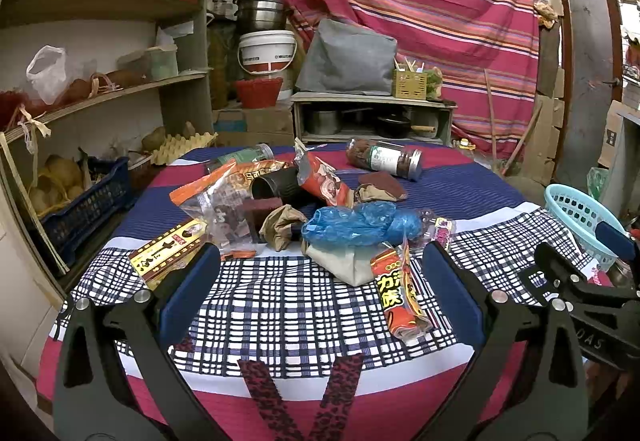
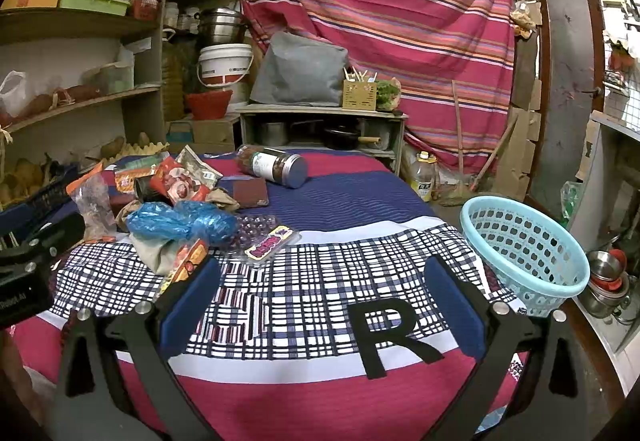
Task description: Collect trash
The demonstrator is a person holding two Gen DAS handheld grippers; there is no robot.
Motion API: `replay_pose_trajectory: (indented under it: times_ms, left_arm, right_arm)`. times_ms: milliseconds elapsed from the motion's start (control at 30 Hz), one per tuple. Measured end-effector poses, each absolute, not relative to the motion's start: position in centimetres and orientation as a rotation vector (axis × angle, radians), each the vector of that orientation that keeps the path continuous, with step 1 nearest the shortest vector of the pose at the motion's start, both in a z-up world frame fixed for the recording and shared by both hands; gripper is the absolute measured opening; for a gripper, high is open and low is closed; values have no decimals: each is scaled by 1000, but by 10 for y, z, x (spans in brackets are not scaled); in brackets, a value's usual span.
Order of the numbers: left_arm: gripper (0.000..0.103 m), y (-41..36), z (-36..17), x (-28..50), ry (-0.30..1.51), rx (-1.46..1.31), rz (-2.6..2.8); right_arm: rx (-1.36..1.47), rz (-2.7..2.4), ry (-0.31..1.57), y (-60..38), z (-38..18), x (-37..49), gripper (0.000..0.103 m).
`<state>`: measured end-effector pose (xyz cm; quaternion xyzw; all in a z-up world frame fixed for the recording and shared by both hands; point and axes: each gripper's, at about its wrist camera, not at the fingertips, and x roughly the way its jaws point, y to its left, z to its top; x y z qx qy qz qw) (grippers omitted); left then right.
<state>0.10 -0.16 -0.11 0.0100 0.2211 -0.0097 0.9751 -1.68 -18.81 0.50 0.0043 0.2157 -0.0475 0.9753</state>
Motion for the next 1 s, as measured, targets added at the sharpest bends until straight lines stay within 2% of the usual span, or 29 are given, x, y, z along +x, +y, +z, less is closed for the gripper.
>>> replay_pose_trajectory:
  times_ms: [1000]
  left_arm:
    - [98,-2,-1,1,447,19,-21]
  right_arm:
    - [9,-98,439,-185,2,-15,99]
